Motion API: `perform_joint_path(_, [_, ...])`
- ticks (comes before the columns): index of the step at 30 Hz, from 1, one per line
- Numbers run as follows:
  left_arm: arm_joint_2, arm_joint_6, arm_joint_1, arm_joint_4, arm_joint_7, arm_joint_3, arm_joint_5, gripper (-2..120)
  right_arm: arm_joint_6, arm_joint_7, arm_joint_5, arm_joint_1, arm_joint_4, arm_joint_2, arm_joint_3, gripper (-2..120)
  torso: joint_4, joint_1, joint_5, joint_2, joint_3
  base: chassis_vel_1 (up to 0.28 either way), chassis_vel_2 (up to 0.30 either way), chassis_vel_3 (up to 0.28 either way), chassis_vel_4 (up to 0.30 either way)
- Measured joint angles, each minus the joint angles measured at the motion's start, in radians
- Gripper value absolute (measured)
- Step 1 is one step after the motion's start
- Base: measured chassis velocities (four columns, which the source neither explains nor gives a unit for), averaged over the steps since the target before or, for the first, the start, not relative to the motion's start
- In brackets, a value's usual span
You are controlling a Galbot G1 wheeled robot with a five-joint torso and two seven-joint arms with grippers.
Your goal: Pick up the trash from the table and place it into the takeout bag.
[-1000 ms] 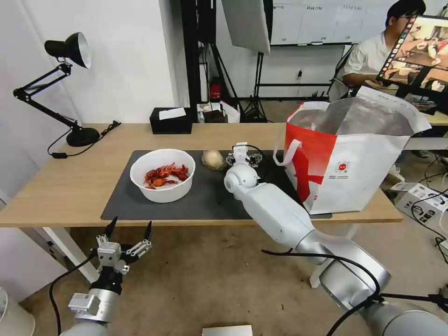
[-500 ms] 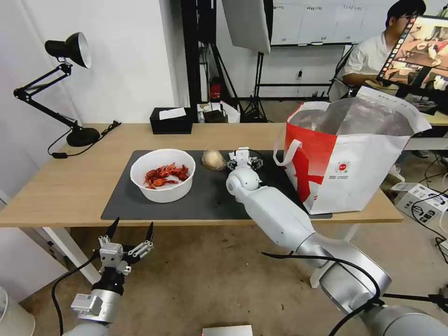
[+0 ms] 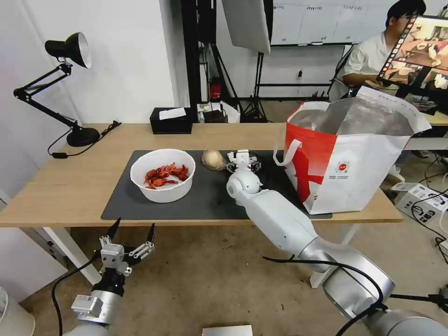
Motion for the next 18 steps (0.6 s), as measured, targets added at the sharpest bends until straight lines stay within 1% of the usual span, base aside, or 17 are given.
perform_joint_path(1, [0.0, 0.0, 0.0, 0.0, 0.0, 0.0, 0.0, 100, 0.0, 0.0, 0.0, 0.0, 0.0, 0.0, 0.0, 89, 0.0, 0.0, 0.0, 0.0, 0.0, 0.0, 0.0, 0.0, 0.0])
perform_joint_path(3, [-0.001, 0.0, 0.0, 0.0, 0.0, 0.003, 0.002, 100, -0.001, 0.002, 0.005, 0.001, 0.002, -0.004, -0.002, 78, 0.0, 0.0, 0.0001, 0.0, 0.0, 0.0, 0.0, 0.0, 0.0])
perform_joint_path(4, [-0.001, 0.0, 0.0, 0.0, 0.0, 0.003, 0.002, 100, -0.001, 0.002, 0.005, 0.001, 0.002, -0.004, -0.002, 78, 0.0, 0.0, 0.0001, 0.0, 0.0, 0.0, 0.0, 0.0, 0.0])
perform_joint_path(6, [-0.001, 0.0, -0.002, 0.0, 0.0, 0.005, 0.002, 100, -0.001, 0.002, 0.008, 0.001, 0.003, -0.007, -0.003, 67, -0.0001, 0.0, 0.0001, 0.0, 0.0, 0.0, 0.0, 0.0, 0.0])
perform_joint_path(7, [-0.001, 0.0, -0.002, 0.0, 0.0, 0.005, 0.002, 100, -0.001, 0.002, 0.008, 0.001, 0.003, -0.007, -0.003, 67, -0.0001, 0.0, 0.0001, 0.0, 0.0, 0.0, 0.0, 0.0, 0.0])
perform_joint_path(10, [0.003, 0.0, -0.003, 0.0, -0.001, 0.006, 0.003, 100, -0.001, 0.001, 0.008, 0.0, 0.003, -0.008, -0.003, 51, 0.0, 0.0, 0.0001, 0.0, 0.0, 0.0, 0.0, 0.0, 0.0])
perform_joint_path(11, [0.003, 0.0, -0.003, 0.0, -0.001, 0.006, 0.003, 100, -0.001, 0.001, 0.008, 0.0, 0.003, -0.008, -0.003, 51, 0.0, 0.0, 0.0001, 0.0, 0.0, 0.0, 0.0, 0.0, 0.0])
perform_joint_path(13, [0.006, 0.0, -0.003, -0.001, -0.001, 0.006, 0.003, 100, -0.001, 0.0, 0.009, -0.002, 0.003, -0.007, -0.002, 41, 0.0, 0.0, 0.0001, 0.0, 0.0, 0.0, 0.0, 0.0, 0.0])
perform_joint_path(14, [0.006, 0.0, -0.003, -0.001, -0.001, 0.006, 0.003, 100, -0.001, 0.0, 0.009, -0.002, 0.003, -0.007, -0.002, 41, 0.0, 0.0, 0.0001, 0.0, 0.0, 0.0, 0.0, 0.0, 0.0])
perform_joint_path(15, [0.007, 0.0, -0.003, -0.001, -0.001, 0.007, 0.003, 100, -0.001, 0.0, 0.01, -0.003, 0.003, -0.007, -0.002, 38, 0.0, 0.0, 0.0001, 0.0, 0.0, 0.0, 0.0, 0.0, 0.0])
perform_joint_path(16, [0.008, 0.0, -0.003, -0.001, -0.001, 0.007, 0.003, 100, -0.001, 0.0, 0.01, -0.004, 0.004, -0.007, -0.002, 31, 0.0, 0.0, 0.0001, 0.0, 0.0, 0.0, 0.0, 0.0, 0.0])
perform_joint_path(18, [0.008, 0.001, -0.002, -0.003, -0.001, 0.008, 0.003, 100, -0.001, 0.0, 0.015, -0.005, 0.009, -0.007, -0.002, 23, -0.0001, 0.0, 0.0001, 0.0, 0.0, 0.0, 0.0, 0.0, 0.0])
